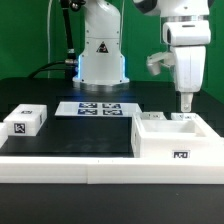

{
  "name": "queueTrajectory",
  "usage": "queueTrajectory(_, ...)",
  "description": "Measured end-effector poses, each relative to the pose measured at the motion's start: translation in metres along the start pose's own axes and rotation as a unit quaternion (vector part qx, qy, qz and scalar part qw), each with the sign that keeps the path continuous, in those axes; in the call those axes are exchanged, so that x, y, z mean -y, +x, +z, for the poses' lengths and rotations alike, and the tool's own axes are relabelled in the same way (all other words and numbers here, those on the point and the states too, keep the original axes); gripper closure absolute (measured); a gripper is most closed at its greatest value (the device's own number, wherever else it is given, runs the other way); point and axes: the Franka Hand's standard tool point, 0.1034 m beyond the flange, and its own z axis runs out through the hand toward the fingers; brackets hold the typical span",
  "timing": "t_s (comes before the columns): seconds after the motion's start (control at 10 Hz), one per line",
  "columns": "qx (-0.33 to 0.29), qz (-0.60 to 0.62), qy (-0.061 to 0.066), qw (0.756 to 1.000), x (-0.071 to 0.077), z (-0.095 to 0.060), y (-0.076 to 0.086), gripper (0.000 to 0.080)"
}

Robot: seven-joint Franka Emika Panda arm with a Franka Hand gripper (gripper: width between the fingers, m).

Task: Assemble cabinet

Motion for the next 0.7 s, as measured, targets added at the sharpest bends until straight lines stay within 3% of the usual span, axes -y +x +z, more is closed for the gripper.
queueTrajectory(0.2,-0.015,-0.014,-0.006,1.000,0.009,0.015,0.012,0.0002)
queueTrajectory(0.4,-0.016,-0.016,0.004,1.000,0.016,0.028,0.013,0.0002)
queueTrajectory(0.6,-0.019,-0.013,0.004,1.000,0.018,0.032,0.015,0.0002)
queueTrajectory(0.7,-0.019,-0.013,0.008,1.000,0.020,0.035,0.015,0.0109)
